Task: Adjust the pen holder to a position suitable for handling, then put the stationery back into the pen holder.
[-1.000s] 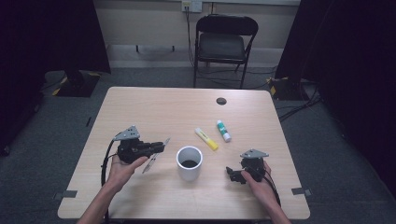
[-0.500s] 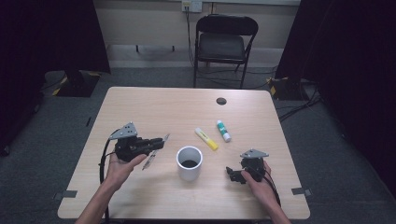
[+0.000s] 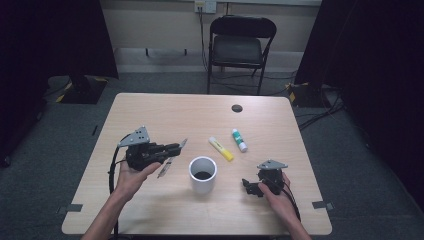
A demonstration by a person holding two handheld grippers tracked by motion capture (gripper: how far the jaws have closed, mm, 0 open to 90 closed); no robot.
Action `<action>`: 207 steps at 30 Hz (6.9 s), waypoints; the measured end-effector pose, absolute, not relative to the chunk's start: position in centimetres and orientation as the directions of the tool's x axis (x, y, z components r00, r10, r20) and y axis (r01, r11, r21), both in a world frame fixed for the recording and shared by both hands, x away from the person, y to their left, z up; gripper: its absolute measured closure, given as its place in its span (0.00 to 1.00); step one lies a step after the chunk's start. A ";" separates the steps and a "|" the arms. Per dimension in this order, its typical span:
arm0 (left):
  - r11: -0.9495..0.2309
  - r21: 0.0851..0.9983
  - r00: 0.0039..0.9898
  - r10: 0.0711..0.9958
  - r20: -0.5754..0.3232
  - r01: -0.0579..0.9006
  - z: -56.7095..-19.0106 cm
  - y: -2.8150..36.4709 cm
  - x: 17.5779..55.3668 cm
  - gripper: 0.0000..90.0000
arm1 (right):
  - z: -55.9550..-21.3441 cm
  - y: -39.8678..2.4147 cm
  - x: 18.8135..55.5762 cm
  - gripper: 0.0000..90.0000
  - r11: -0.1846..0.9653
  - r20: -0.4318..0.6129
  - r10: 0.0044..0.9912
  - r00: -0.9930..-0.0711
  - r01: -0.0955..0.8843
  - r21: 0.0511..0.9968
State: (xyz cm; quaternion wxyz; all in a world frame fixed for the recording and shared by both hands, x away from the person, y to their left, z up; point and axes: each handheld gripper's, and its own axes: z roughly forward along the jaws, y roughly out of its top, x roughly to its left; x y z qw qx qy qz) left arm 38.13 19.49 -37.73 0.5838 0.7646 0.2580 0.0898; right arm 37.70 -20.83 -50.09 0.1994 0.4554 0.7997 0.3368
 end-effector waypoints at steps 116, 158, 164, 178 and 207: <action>-0.257 0.904 0.835 0.524 -0.167 0.342 -41.7 15.9 38.6 0.59 | -50.1 -20.9 37.9 0.04 0.364 -0.015 0.860 -0.510 0.593 0.718; -0.379 0.707 0.611 0.786 -0.095 0.597 -48.7 28.0 36.9 0.18 | -50.1 -20.9 38.0 0.04 0.364 -0.012 0.859 -0.512 0.594 0.717; -0.449 0.685 0.628 0.778 -0.017 0.574 -49.4 27.8 36.7 0.18 | -50.1 -20.9 38.0 0.04 0.364 -0.012 0.859 -0.512 0.594 0.717; -0.406 0.725 0.588 0.809 0.002 0.557 -50.2 27.5 36.6 0.07 | -50.0 -21.2 38.0 0.09 0.350 0.009 0.857 -0.516 0.593 0.725; -0.423 0.711 0.602 0.798 -0.001 0.561 -50.3 27.5 37.0 0.00 | -46.4 -19.7 46.1 0.51 0.354 0.029 0.831 -0.555 0.568 0.743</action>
